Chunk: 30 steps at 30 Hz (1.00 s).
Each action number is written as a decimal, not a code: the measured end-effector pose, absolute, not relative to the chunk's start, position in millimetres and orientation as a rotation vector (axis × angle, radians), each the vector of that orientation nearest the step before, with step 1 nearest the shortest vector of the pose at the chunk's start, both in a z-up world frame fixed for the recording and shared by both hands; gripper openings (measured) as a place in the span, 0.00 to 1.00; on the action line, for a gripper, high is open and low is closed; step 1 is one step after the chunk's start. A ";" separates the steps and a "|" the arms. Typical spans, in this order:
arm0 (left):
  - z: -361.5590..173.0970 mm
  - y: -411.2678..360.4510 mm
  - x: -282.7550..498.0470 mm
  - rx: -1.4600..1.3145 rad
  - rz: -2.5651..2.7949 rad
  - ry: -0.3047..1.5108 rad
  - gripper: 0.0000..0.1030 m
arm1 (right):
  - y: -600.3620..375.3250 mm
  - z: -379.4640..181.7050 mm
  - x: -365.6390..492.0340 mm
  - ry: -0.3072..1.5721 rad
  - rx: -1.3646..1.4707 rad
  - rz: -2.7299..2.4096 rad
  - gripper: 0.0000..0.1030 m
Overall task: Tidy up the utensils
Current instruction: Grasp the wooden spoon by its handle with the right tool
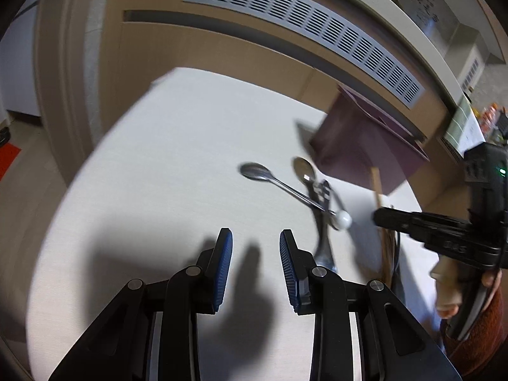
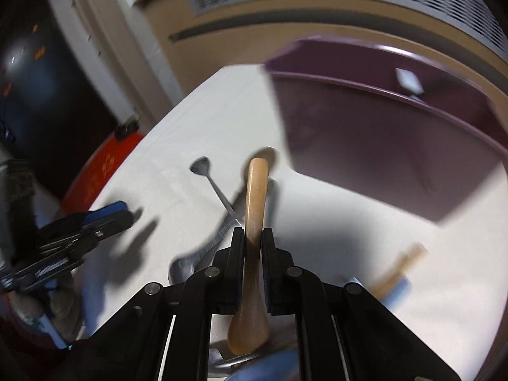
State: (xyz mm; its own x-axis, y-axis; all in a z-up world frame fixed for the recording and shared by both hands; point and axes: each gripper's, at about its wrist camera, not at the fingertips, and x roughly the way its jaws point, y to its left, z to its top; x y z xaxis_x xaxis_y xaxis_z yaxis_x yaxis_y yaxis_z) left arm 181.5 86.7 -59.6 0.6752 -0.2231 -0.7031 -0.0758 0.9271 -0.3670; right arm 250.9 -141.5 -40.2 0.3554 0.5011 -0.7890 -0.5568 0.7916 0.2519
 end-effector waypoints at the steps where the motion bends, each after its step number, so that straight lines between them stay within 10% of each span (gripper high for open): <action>1: -59.7 80.7 183.3 -0.375 -0.101 0.838 0.31 | -154.5 -36.6 245.7 0.980 -0.037 0.669 0.09; 19: -39.6 -4.1 232.2 -0.105 -0.330 0.862 0.31 | -227.5 -2.5 208.6 0.743 0.066 0.512 0.05; 30: -69.3 88.0 256.5 -0.486 0.001 0.989 0.31 | -250.6 0.1 202.2 0.715 0.102 0.435 0.05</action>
State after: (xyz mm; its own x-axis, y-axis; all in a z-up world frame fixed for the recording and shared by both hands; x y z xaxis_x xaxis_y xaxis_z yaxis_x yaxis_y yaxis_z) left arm 256.5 88.0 -69.2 0.5588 -0.2159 -0.8007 -0.2180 0.8933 -0.3930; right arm 202.2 -250.6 0.1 0.6702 0.4198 -0.6120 -0.3512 0.9059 0.2367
